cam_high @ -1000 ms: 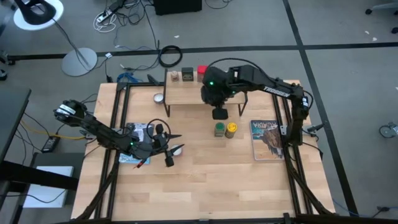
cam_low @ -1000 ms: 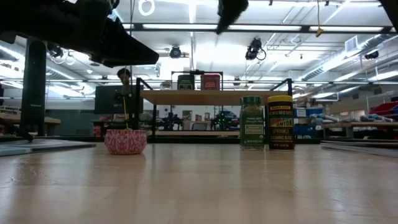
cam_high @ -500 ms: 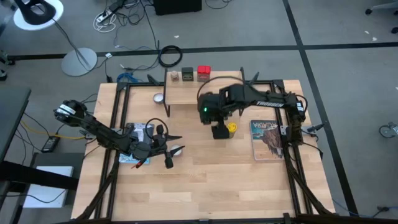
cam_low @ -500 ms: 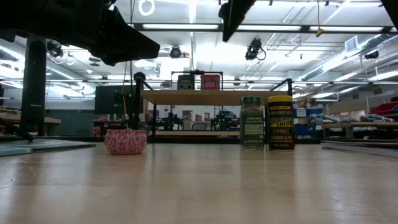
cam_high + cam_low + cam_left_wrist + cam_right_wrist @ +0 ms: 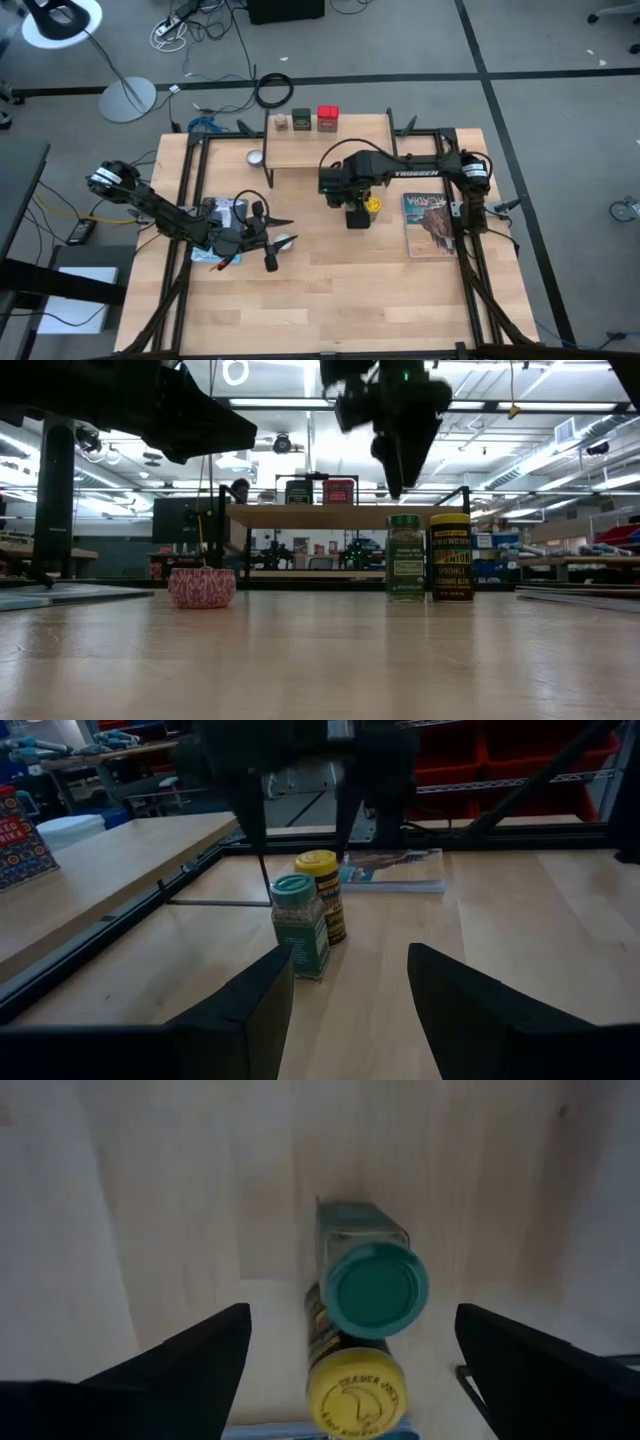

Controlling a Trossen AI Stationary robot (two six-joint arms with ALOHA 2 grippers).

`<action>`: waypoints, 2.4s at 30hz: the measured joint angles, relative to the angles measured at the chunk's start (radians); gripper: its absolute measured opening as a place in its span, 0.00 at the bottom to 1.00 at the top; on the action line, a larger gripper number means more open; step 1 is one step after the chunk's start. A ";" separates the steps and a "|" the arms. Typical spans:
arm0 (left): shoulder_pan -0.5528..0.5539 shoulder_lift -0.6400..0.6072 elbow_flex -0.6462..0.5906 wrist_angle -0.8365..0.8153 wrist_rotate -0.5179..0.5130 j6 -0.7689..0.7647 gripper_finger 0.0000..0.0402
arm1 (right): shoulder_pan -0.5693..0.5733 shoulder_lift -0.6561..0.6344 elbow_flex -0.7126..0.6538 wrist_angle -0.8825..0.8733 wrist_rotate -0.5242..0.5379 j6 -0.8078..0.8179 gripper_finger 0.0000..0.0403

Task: Shelf spices
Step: Put the green seasoning bottle on the shelf

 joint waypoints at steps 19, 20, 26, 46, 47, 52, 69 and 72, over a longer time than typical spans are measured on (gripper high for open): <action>0.000 0.000 0.000 -0.003 0.000 0.006 0.50 | -0.093 0.000 -0.208 0.204 -0.160 -0.047 0.77; 0.000 0.000 0.000 -0.004 0.000 0.006 0.50 | -0.094 0.000 -0.208 0.203 -0.160 -0.048 0.75; 0.000 0.000 0.000 -0.003 0.000 0.006 0.50 | -0.095 0.000 -0.208 0.205 -0.159 -0.051 0.56; 0.000 0.000 0.000 -0.011 0.000 0.006 0.50 | -0.018 -0.021 0.065 0.016 -0.113 -0.071 0.51; 0.000 0.000 0.000 -0.011 0.000 0.006 0.50 | -0.016 -0.021 0.109 0.004 -0.104 -0.080 0.51; 0.000 0.000 0.000 -0.011 0.000 0.003 0.50 | -0.039 -0.023 0.336 -0.110 -0.024 -0.120 0.51; 0.000 0.000 0.000 -0.019 -0.001 0.000 0.50 | -0.458 -0.019 0.511 -0.147 -0.026 -0.361 0.51; 0.000 0.000 0.000 -0.019 -0.001 0.001 0.50 | -0.510 -0.019 0.511 -0.109 -0.073 -0.397 0.51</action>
